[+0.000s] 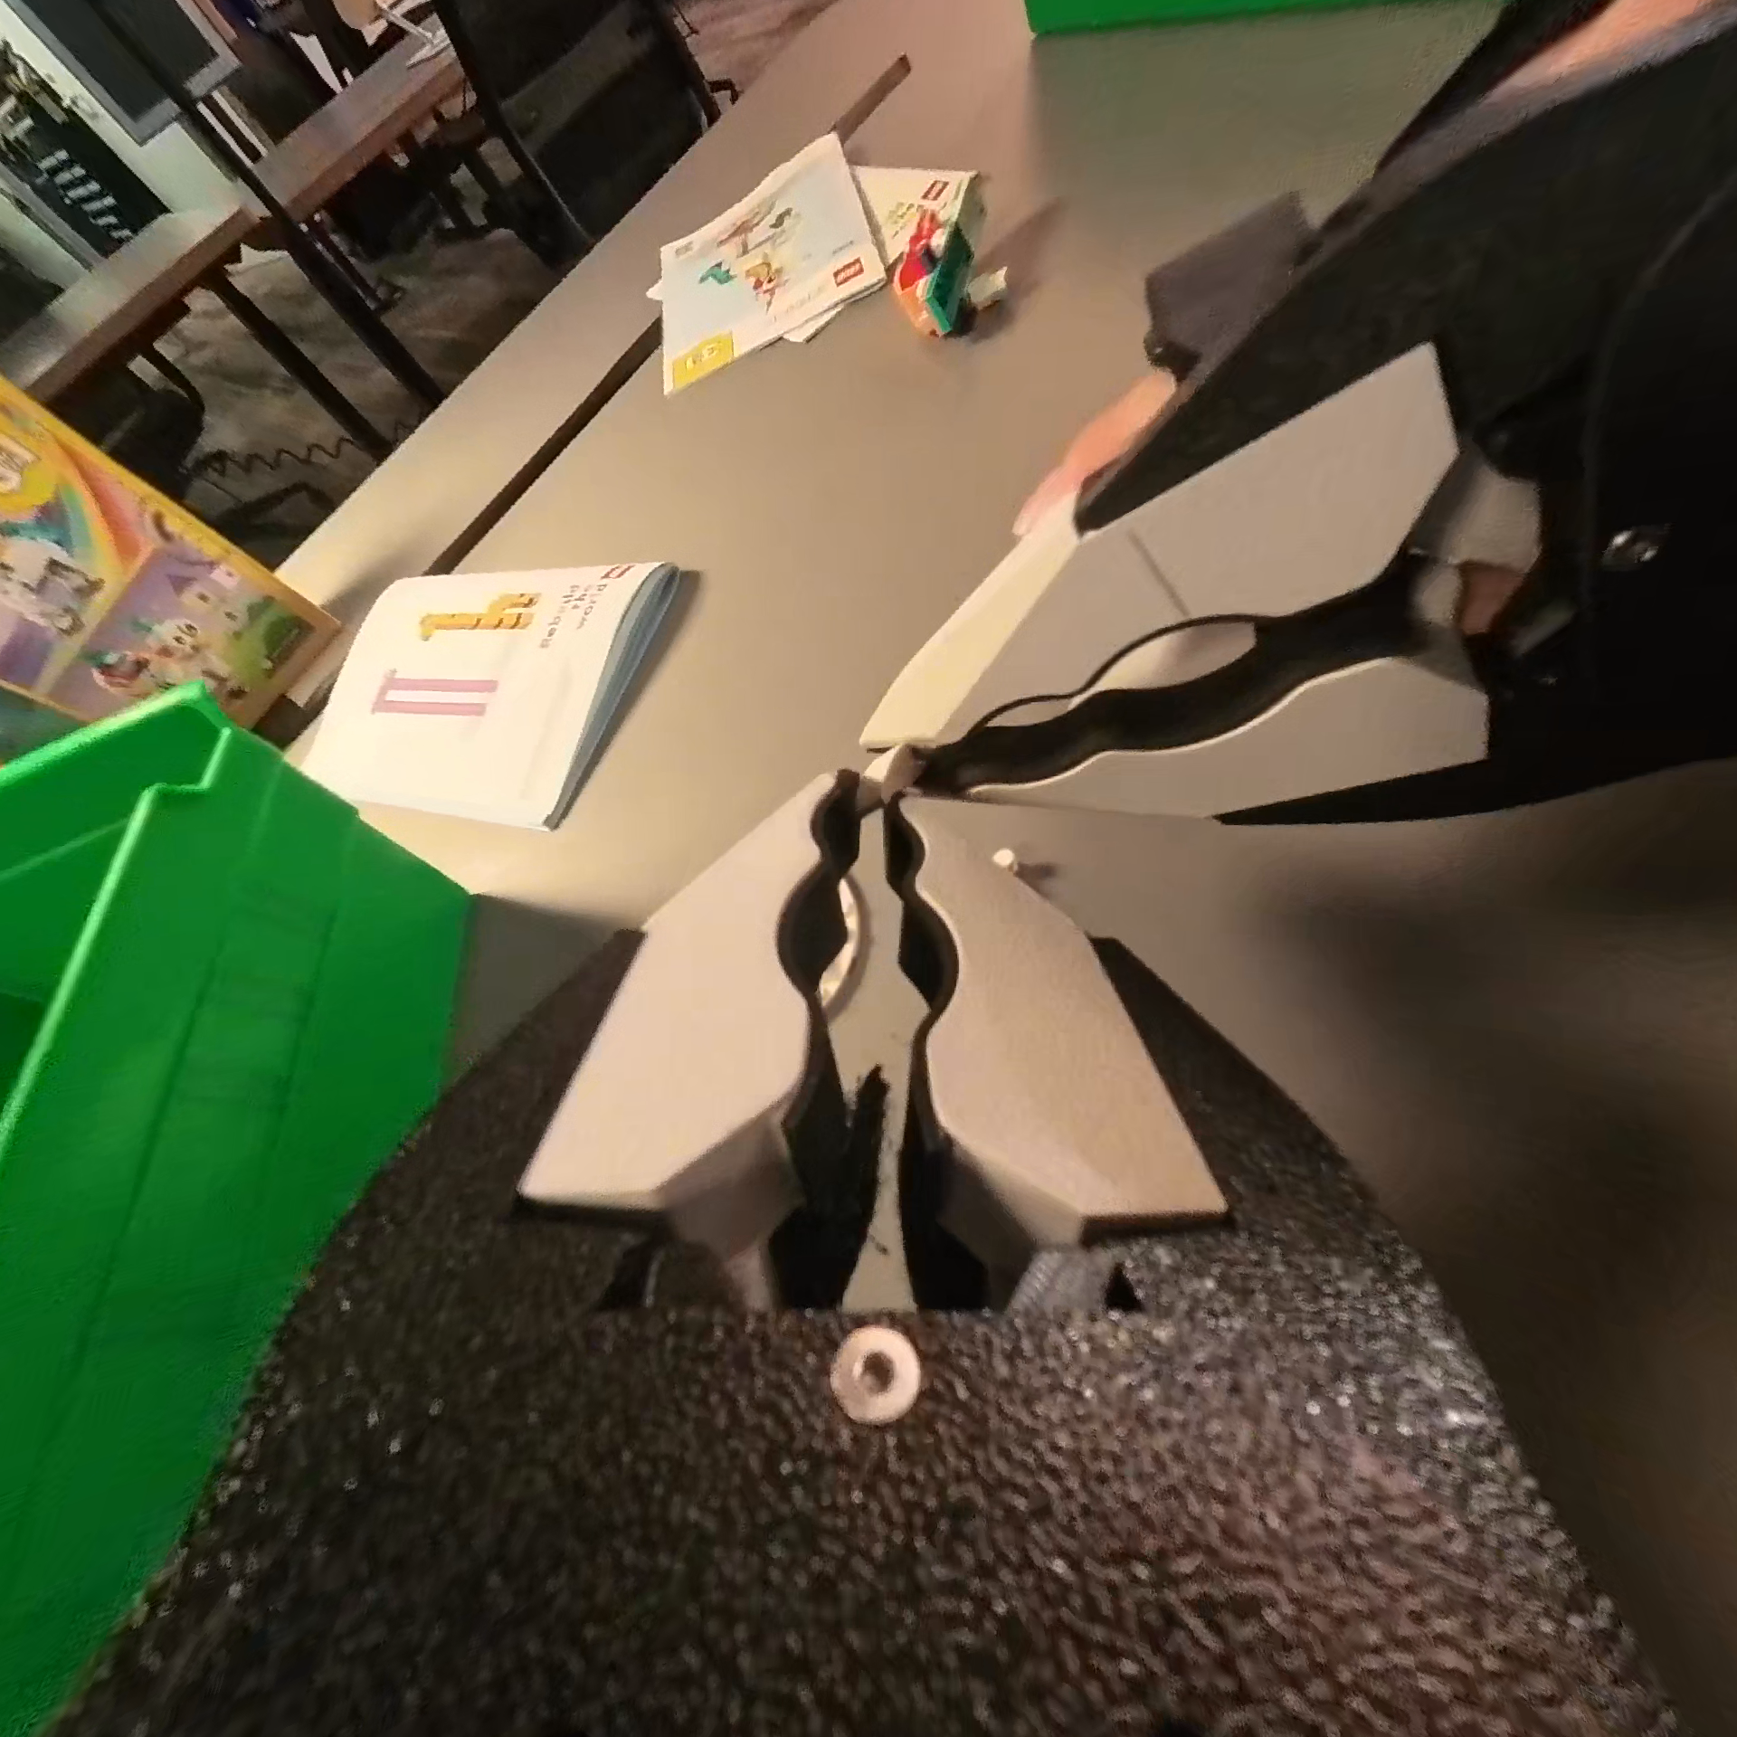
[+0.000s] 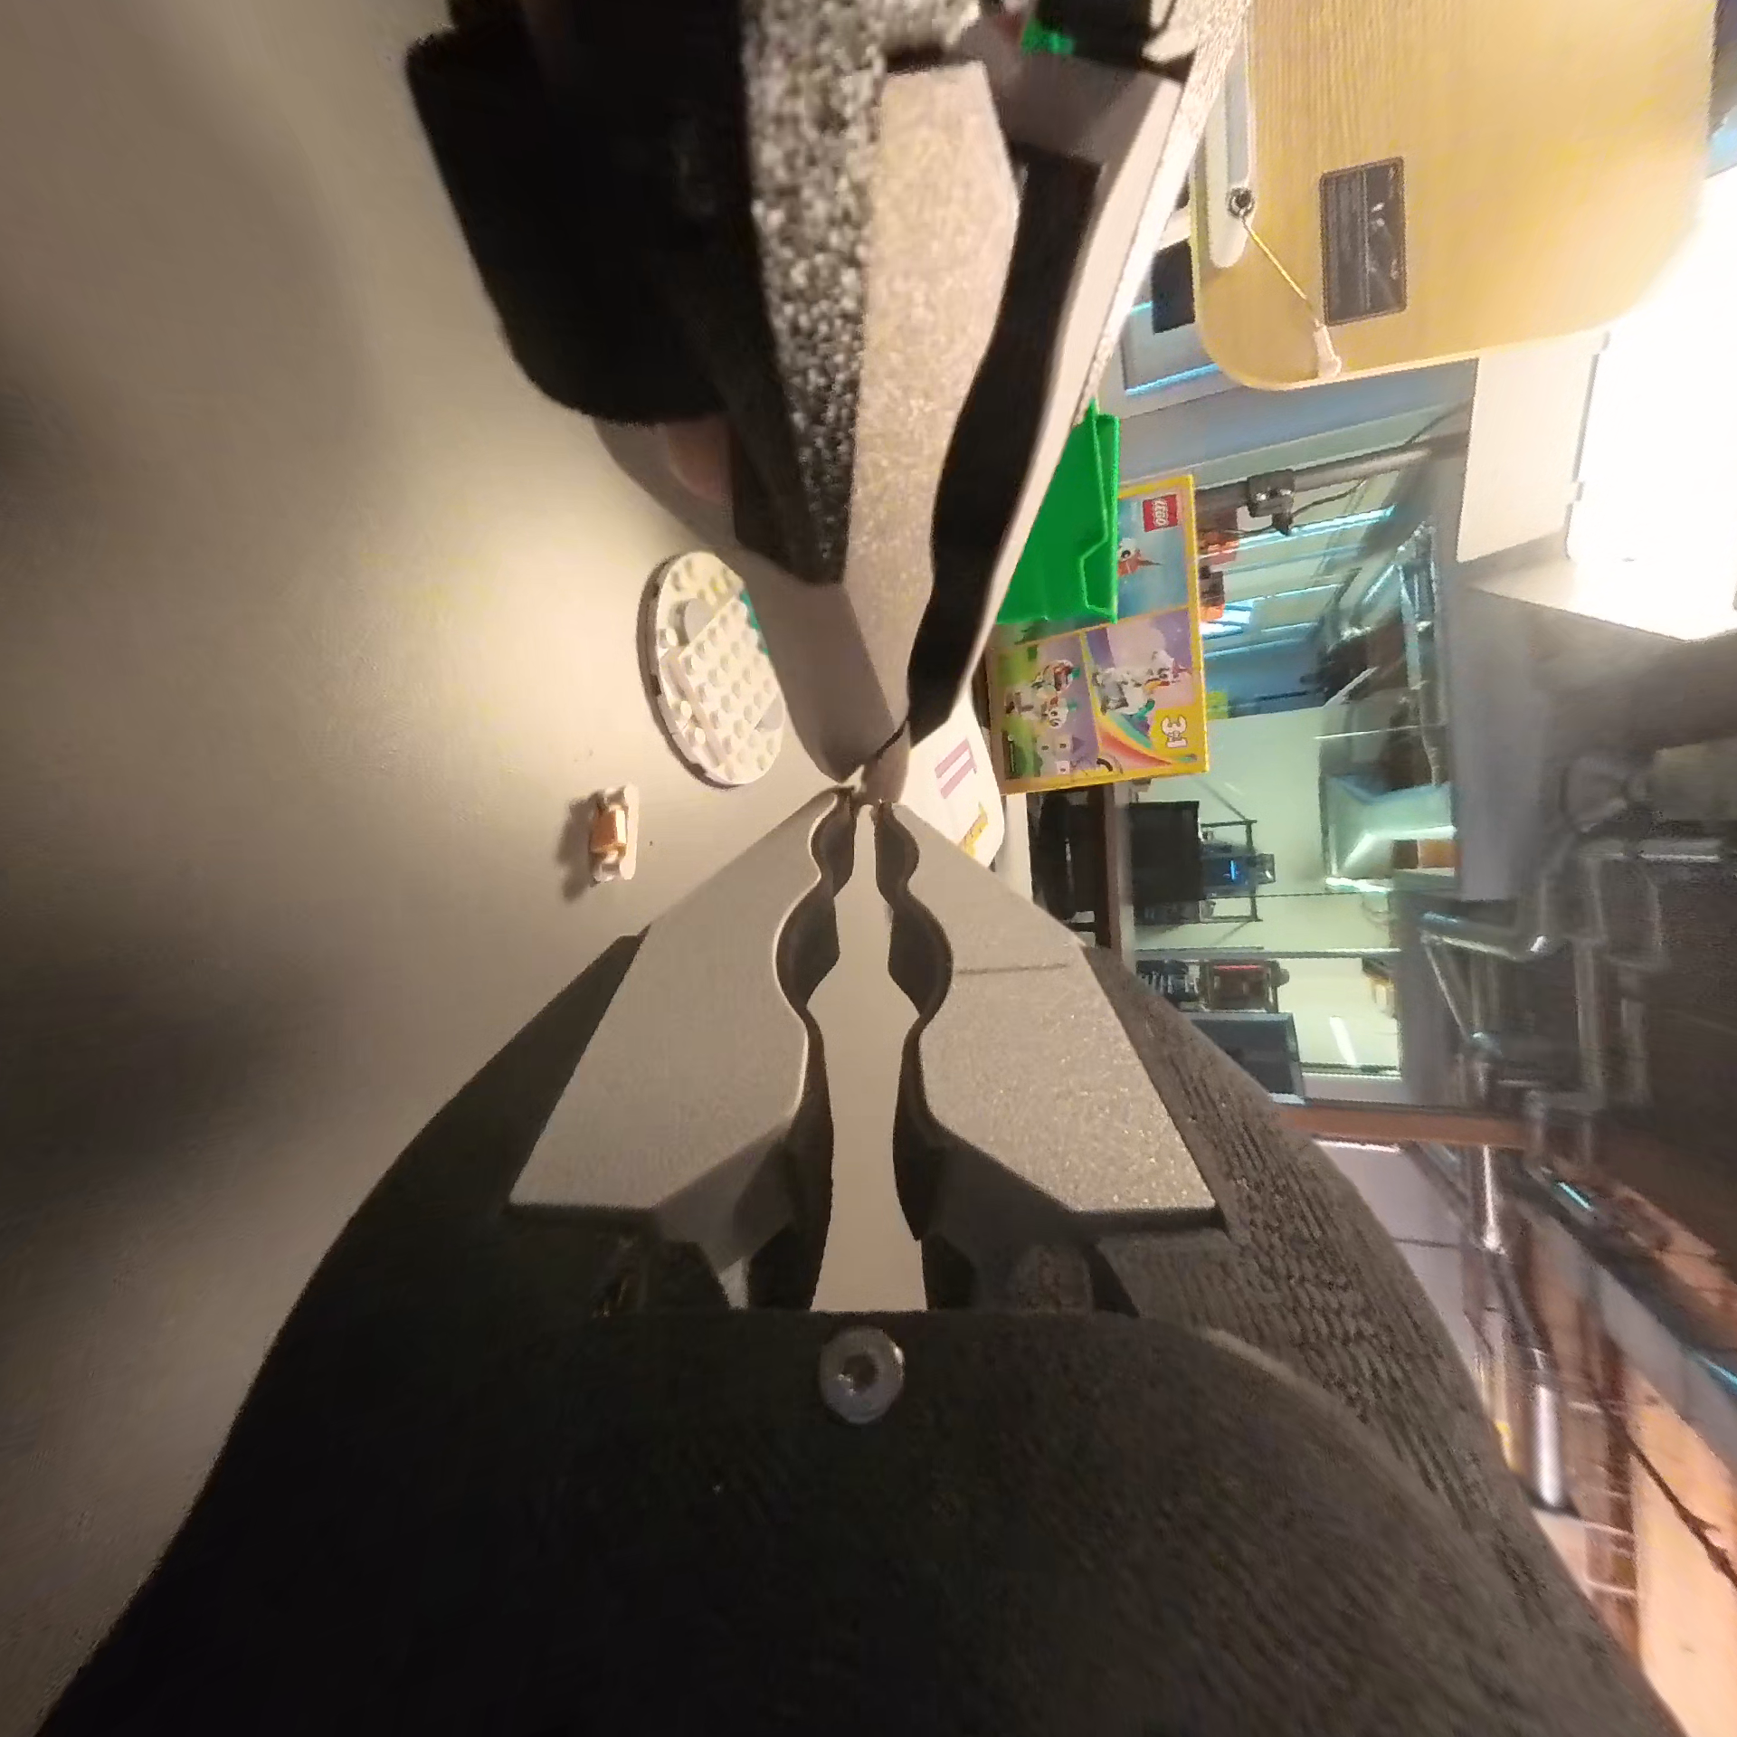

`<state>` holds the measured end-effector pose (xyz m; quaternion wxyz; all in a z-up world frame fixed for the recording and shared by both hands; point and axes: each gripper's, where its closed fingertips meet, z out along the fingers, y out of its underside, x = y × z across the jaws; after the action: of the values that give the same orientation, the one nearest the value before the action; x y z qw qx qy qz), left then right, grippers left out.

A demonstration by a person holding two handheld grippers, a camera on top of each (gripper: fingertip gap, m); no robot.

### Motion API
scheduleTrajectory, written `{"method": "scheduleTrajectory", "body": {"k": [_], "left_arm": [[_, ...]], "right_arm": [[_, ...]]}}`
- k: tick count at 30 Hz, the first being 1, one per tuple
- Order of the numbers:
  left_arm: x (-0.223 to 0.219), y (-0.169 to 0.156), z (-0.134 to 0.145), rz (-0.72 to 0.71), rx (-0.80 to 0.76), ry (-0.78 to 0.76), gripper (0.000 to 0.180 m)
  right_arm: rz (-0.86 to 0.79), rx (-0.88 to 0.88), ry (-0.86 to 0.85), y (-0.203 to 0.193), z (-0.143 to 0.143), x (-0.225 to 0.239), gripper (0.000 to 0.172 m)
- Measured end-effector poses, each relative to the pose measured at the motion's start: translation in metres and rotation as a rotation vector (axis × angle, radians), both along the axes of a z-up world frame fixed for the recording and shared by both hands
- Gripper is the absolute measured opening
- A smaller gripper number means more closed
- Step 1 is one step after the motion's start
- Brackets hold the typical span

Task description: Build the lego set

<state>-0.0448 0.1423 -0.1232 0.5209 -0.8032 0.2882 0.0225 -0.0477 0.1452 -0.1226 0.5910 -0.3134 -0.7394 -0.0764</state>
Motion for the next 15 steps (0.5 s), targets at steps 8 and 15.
{"method": "scheduleTrajectory", "body": {"k": [8,15], "left_arm": [[-0.001,-0.005,0.002,-0.028,-0.057,-0.218,0.0],[0.004,-0.013,0.009,-0.078,-0.143,-0.539,0.0]], "right_arm": [[0.028,0.073,-0.006,-0.006,0.001,-0.003,0.001],[0.081,0.134,0.018,-0.014,0.008,-0.002,0.001]]}}
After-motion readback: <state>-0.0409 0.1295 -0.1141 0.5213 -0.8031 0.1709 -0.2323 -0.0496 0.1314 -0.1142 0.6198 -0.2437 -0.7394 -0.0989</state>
